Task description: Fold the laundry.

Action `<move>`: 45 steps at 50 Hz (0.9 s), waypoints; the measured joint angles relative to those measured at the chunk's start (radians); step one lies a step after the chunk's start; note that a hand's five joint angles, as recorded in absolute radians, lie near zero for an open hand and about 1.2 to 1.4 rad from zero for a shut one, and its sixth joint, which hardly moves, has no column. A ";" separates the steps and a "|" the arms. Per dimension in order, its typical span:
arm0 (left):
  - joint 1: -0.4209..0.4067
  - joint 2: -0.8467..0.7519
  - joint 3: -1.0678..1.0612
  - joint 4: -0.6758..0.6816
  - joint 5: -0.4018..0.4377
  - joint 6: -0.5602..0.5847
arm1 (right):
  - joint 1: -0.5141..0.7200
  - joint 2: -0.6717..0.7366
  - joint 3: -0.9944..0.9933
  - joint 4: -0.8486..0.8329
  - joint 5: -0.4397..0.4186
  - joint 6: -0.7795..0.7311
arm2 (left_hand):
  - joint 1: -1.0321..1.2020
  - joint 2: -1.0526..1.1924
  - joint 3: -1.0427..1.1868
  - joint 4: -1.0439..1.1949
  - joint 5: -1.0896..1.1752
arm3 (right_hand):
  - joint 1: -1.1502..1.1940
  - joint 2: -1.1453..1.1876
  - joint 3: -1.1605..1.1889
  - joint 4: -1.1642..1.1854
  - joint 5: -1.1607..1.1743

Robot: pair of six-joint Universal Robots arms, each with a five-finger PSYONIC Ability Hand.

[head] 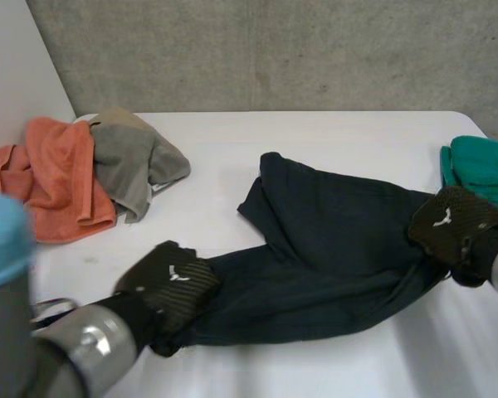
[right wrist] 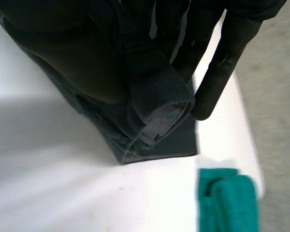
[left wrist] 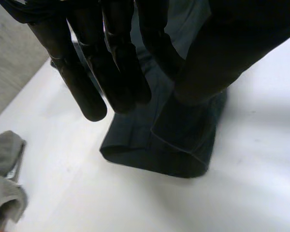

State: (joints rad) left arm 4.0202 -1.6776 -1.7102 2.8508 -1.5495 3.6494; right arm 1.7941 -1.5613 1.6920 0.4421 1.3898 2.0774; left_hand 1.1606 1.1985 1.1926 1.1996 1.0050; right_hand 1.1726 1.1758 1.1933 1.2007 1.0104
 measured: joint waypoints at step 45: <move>0.123 -0.485 0.612 0.796 -0.148 0.185 | 0.090 0.665 -0.673 -0.886 0.085 0.353 | 0.000 0.001 0.002 0.001 0.002 | 0.000 0.000 0.000 0.001 0.000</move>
State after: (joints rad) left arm 4.1430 -2.1627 -1.0980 3.6471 -1.6973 3.8345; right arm 1.8841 -0.8966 1.0190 -0.4436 1.4747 2.4302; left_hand 1.1606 1.1997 1.1942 1.2003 1.0069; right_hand 1.1727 1.1758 1.1934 1.2021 1.0105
